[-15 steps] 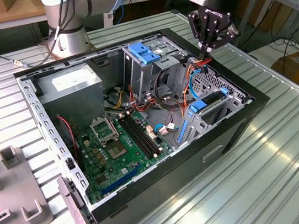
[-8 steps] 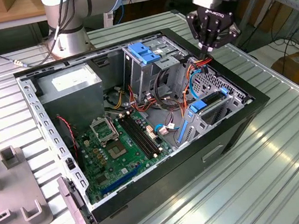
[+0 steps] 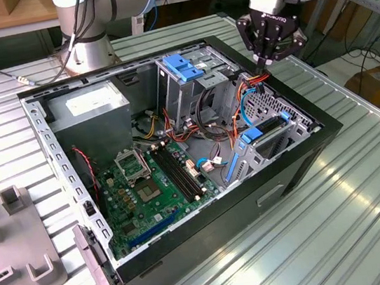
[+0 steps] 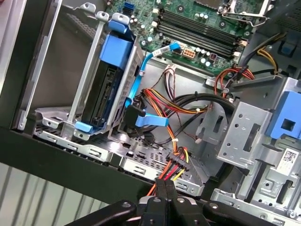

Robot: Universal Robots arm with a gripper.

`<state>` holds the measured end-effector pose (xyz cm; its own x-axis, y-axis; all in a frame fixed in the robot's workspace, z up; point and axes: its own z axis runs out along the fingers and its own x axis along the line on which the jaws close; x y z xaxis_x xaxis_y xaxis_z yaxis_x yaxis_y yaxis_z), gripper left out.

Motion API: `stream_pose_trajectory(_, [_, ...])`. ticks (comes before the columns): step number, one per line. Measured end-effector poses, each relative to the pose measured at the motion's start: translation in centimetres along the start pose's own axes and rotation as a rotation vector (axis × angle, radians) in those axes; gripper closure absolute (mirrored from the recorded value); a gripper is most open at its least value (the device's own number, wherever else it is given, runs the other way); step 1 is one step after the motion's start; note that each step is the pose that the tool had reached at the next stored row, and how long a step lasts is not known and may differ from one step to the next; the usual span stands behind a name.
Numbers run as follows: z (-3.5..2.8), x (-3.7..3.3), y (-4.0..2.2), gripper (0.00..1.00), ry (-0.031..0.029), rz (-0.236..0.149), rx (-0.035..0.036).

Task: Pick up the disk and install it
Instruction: 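Insert the first disk wire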

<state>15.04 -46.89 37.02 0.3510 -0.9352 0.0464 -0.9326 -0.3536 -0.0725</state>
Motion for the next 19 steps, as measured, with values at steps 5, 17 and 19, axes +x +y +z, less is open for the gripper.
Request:
stream_pose_trajectory(5, [0.12, 0.01, -0.08, 0.89, 0.0178, -0.044, 0.0201])
stream_pose_trajectory(17, [0.14, 0.02, -0.19, 0.76, 0.0438, -0.197, 0.0306])
stream_pose_trajectory(19, [0.14, 0.03, -0.21, 0.64, 0.0418, -0.222, 0.0325])
